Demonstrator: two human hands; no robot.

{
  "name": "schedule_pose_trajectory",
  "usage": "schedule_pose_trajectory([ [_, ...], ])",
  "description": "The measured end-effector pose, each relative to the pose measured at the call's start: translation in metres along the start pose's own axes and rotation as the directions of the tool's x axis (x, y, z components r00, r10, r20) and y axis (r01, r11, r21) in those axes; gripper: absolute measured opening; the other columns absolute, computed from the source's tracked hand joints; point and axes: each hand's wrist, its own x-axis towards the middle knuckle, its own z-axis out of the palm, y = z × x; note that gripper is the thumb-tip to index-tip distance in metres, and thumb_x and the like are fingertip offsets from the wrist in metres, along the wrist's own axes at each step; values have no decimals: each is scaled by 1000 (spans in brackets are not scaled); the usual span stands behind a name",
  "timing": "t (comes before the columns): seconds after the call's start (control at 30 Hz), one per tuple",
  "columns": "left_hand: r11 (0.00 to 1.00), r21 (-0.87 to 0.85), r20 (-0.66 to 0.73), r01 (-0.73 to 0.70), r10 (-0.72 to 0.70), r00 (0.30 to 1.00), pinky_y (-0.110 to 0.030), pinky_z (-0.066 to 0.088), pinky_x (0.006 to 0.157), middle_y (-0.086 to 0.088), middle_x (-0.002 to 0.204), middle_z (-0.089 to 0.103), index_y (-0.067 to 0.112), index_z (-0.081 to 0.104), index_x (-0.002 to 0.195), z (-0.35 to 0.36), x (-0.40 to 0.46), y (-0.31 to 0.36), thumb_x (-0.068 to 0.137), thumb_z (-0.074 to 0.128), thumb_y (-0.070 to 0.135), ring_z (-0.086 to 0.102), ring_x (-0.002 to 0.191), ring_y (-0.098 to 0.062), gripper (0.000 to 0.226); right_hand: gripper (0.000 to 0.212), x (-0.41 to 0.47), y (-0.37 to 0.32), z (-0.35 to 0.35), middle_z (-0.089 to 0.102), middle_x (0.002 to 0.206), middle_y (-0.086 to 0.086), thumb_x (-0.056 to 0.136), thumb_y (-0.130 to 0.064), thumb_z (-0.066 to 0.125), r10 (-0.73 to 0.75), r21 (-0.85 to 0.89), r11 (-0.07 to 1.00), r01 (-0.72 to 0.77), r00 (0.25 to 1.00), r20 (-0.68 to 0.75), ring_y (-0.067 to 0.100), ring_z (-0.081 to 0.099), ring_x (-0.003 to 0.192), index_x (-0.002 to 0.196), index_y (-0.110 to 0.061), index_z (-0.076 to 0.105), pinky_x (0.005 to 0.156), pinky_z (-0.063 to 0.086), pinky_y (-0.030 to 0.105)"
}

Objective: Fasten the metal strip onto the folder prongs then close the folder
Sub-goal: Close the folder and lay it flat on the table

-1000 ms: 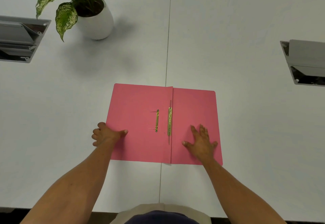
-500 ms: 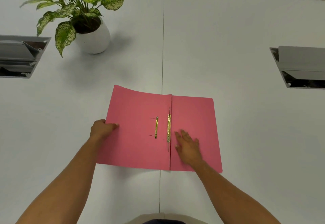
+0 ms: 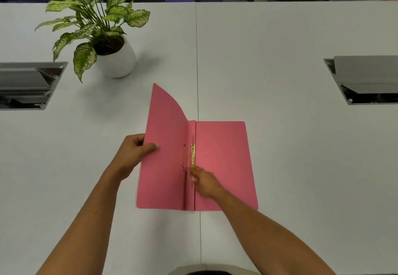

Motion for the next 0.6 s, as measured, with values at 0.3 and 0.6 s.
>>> schedule_pose_trajectory([
  [0.3,1000,3,200,-18,17,980,-40,61,66,-7,97,75,11,69,95,71,-2,0,76,57,65,74,80,-30,59,47,-26,-19,-50,67,121,19,102,-42,38,172,856,514,-47,984,-49,23,66,99,128,-8,58,81,53,34],
  [0.6,922,387,206,-6,-80,975,-32,44,98,2,128,61,24,62,119,121,4,-55,83,66,50,56,116,-16,45,75,-70,43,-123,71,113,12,78,-73,46,278,981,28,192,941,-192,27,66,100,121,-14,61,92,50,45],
])
